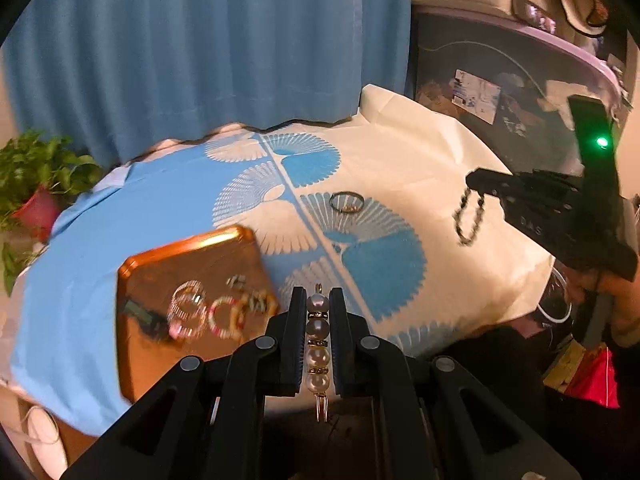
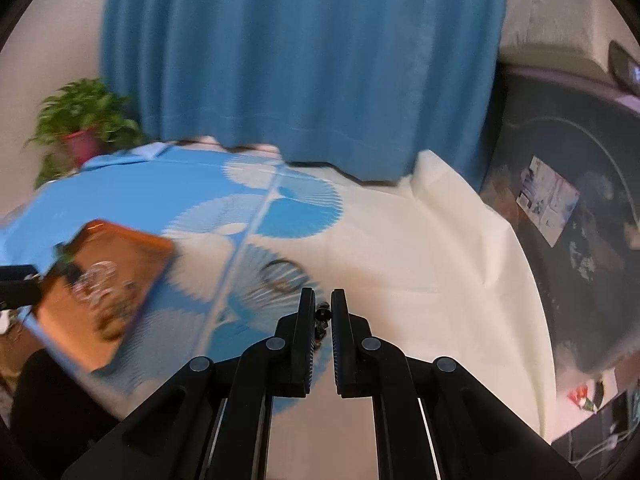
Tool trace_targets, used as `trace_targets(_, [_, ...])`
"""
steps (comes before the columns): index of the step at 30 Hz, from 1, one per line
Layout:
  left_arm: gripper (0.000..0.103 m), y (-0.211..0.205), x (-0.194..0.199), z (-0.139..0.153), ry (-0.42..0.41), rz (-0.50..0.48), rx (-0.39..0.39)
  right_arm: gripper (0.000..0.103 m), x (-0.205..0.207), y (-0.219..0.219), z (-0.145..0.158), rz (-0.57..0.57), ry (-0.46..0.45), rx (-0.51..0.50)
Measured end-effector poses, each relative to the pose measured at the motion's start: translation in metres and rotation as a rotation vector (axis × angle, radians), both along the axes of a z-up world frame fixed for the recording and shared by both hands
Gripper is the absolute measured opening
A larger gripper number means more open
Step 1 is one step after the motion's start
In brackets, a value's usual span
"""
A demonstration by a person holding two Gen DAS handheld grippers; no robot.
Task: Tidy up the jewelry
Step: 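Carry the pearl bar and black-white bracelet in both tools over the tray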
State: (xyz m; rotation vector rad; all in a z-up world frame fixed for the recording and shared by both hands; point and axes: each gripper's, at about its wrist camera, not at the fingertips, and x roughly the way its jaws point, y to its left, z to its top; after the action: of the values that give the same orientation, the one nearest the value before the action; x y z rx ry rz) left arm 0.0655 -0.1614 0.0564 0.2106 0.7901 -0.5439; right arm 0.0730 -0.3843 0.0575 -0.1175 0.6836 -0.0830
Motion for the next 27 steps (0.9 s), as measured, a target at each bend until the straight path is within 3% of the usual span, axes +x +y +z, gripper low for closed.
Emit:
trace_targets(10, [0.009,0.055,-0.078,-0.009,-0.015,0.051,-0.01,0.008,-0.13,0.087,-0.002,0.118,0.003,0.104])
trace_targets(16, [0.009,0.073,-0.115,-0.014,-0.035,0.06,-0.029,0.008,-0.183,0.13,-0.01,0.182,0.03,0.105])
trace_targets(27, [0.009,0.087,-0.144,-0.022,-0.037,0.056,-0.064,0.008,-0.214,0.166,-0.017,0.245,0.076,0.084])
